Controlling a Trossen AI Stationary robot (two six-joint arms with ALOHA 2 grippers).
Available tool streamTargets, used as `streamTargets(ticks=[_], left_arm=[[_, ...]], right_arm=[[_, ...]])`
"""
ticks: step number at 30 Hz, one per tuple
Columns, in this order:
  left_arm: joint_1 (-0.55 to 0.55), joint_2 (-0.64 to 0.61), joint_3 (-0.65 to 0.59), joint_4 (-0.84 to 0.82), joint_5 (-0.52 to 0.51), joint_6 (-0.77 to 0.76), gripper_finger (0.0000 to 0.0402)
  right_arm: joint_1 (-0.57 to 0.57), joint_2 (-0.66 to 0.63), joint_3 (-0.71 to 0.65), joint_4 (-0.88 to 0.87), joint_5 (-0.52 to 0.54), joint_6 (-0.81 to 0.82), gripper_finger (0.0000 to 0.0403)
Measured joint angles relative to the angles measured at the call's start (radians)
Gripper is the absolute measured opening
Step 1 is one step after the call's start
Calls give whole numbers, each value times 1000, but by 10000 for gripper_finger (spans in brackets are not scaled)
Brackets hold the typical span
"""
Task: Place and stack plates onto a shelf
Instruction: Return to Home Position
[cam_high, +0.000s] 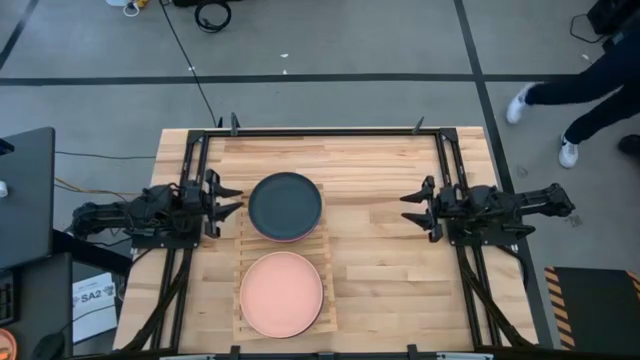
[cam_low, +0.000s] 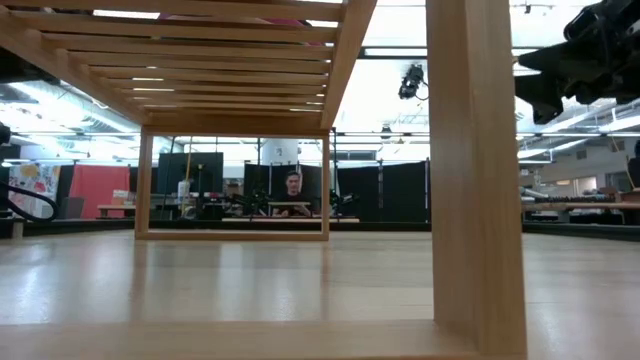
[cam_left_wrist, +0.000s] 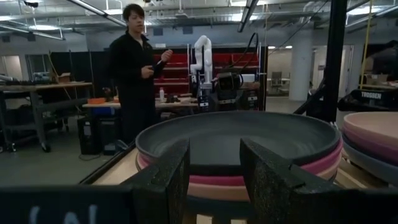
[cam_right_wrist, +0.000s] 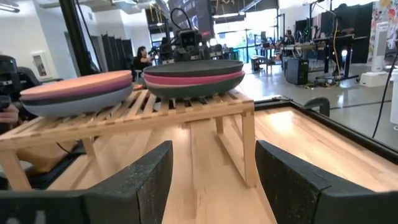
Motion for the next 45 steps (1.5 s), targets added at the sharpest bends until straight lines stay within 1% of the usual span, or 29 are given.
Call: streamTargets(ticks=[3, 13, 20, 41, 45], left_arm=[[0, 0, -1, -3, 0, 1, 146], [0, 1, -1, -38, 3, 0, 146], [0, 1, -1, -47, 78, 1, 146], [0, 1, -1, -159, 78, 29, 146], [0, 1, -1, -167, 56, 37, 146]], right_arm=[[0, 0, -22, 37, 1, -4, 233], [0, 0, -22, 13, 2, -62, 233], [0, 1, -22, 9, 2, -82, 233], [-1, 1, -22, 9, 1, -83, 233], [-1, 1, -22, 9, 1, -83, 233]])
